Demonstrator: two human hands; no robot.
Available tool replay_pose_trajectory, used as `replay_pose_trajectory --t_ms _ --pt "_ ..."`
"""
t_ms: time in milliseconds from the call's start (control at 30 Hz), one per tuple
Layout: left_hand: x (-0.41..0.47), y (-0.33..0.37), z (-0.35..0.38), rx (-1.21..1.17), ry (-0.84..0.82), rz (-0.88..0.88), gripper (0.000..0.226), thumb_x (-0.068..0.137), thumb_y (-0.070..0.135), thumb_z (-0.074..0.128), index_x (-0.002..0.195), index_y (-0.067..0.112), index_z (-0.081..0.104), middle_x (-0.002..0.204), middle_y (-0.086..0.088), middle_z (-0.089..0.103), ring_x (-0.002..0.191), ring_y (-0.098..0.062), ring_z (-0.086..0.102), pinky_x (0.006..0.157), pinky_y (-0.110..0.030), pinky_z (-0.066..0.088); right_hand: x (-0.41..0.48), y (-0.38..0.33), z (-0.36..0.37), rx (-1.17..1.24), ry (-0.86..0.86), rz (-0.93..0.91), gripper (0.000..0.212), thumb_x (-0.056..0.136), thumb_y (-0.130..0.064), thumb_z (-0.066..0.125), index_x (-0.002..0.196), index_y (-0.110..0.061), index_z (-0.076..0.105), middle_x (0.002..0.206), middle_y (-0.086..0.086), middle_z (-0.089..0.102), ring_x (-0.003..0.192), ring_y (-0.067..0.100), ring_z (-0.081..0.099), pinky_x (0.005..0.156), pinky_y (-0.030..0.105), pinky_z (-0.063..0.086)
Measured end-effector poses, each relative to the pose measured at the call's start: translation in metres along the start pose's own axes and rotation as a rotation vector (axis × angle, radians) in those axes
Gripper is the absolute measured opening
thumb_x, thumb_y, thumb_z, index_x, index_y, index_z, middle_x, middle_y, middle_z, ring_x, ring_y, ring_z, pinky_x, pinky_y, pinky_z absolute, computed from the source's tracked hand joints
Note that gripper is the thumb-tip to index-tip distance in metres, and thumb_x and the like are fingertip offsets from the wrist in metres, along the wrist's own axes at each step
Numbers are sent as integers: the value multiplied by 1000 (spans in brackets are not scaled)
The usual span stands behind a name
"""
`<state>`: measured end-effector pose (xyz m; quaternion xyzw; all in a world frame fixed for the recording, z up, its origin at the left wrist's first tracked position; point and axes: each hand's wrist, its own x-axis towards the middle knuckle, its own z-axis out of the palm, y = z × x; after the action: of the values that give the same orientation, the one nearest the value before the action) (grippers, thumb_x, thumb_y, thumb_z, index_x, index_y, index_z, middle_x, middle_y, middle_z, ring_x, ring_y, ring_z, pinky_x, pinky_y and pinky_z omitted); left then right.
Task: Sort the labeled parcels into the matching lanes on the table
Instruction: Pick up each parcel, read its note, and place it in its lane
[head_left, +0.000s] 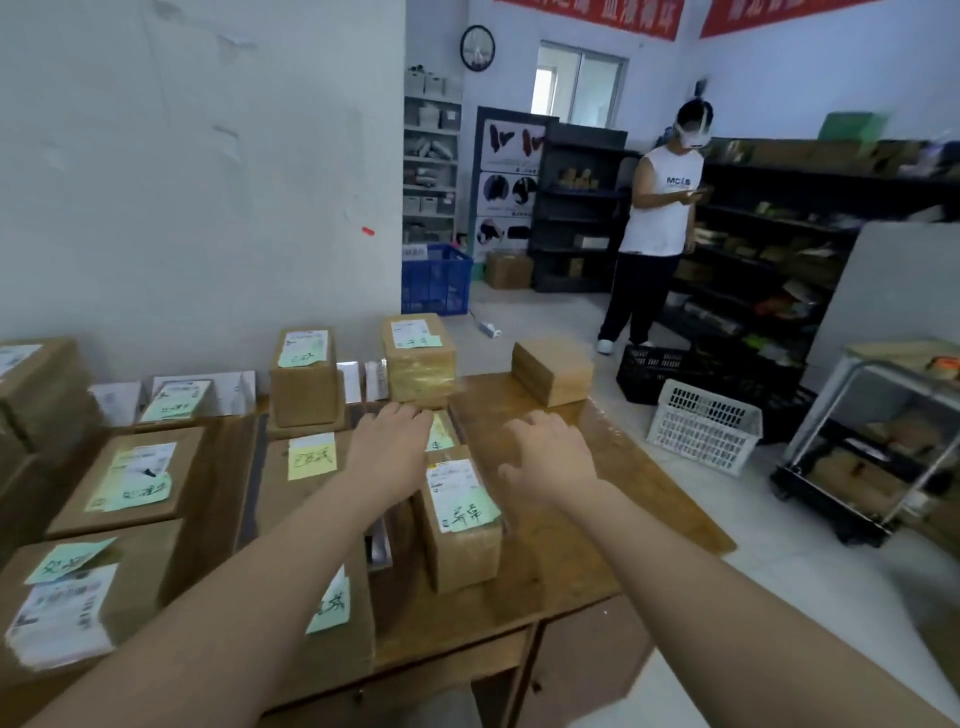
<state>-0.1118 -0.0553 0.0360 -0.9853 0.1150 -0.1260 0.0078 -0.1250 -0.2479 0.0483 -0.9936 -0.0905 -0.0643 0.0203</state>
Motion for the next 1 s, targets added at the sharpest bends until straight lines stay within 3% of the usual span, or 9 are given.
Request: replay_pose_trajectory --t_ms 367,500,633,800,1000 --pt "70 107 17 -26 -25 28 44 92 34 58 131 18 48 130 -2 55 123 -23 47 97 -39 42 19 123 3 8 -30 55 52 93 -43 58 139 -20 48 134 7 50 127 27 44 104 42 41" --pt "106 132 28 -28 -42 27 34 92 28 54 124 18 50 125 -3 55 121 -24 47 96 -38 41 43 157 11 23 -50 66 54 93 -43 59 141 -20 46 136 7 48 126 26 45 103 41 41" --pt "149 148 48 -30 -42 32 47 92 30 57 135 17 46 133 -4 53 126 -24 44 101 -39 40 76 191 21 22 -53 68 54 93 -41 59 141 -19 46 139 8 48 128 27 44 105 41 39" --pt "207 170 75 -66 -57 -6 49 91 21 59 138 19 46 134 -3 52 126 -22 46 105 -38 39 124 235 32 20 -98 71 52 94 -40 58 140 -18 46 138 8 47 128 27 43 105 41 38" --pt "272 184 108 -62 -102 -6 54 93 24 57 143 19 40 139 -3 49 130 -22 42 108 -39 37 185 279 46 -16 -140 68 57 94 -43 55 144 -19 42 143 9 45 132 28 41 106 41 38"
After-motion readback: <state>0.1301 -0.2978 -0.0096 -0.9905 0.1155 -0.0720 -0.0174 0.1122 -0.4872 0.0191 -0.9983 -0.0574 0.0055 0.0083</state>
